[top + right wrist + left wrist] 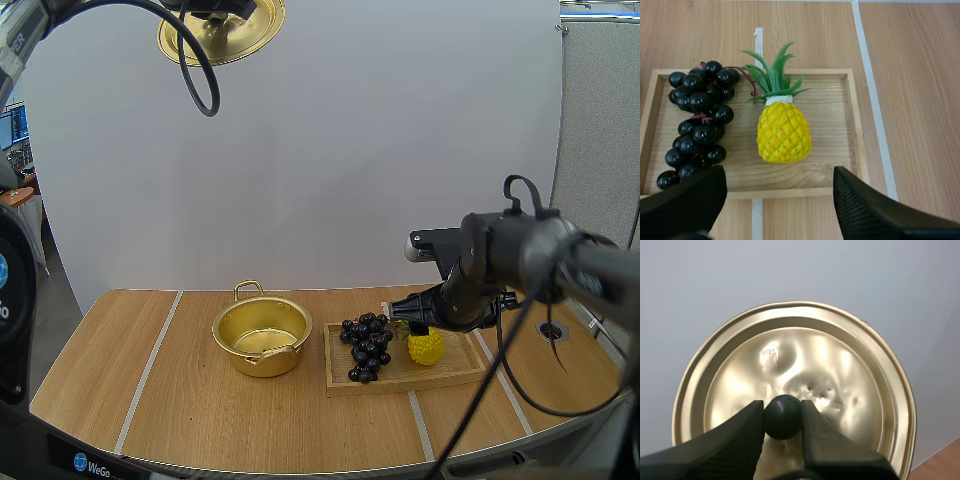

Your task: Open the pot, put the pineapple inside, and close it

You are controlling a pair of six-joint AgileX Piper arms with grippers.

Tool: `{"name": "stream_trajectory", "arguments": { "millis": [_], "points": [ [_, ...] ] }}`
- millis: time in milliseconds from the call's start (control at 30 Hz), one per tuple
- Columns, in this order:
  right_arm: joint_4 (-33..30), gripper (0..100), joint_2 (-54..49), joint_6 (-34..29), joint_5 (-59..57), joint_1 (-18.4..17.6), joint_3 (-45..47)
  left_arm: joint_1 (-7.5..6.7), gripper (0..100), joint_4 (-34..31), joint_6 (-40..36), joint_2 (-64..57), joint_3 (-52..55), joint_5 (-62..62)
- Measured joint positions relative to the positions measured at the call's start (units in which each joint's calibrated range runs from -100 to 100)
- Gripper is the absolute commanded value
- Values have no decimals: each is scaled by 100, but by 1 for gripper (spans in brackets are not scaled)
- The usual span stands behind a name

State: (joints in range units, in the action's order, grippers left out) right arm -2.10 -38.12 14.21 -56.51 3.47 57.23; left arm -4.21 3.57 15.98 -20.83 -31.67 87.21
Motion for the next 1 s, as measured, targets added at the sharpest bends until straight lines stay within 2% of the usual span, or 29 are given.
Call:
{"name": "stream_trajectory", "arguments": {
  "millis": [100,233,567,1000],
  "points": [
    [471,100,437,441,40,62,-285,0,0,0,0,0,0,0],
    [717,100,913,704,92,71,-553,0,0,0,0,0,0,0],
    [731,100,1891,774,560,71,-620,0,0,0,0,0,0,0],
    [686,100,2437,793,1128,173,-662,0,0,0,0,0,0,0]
  ]
}}
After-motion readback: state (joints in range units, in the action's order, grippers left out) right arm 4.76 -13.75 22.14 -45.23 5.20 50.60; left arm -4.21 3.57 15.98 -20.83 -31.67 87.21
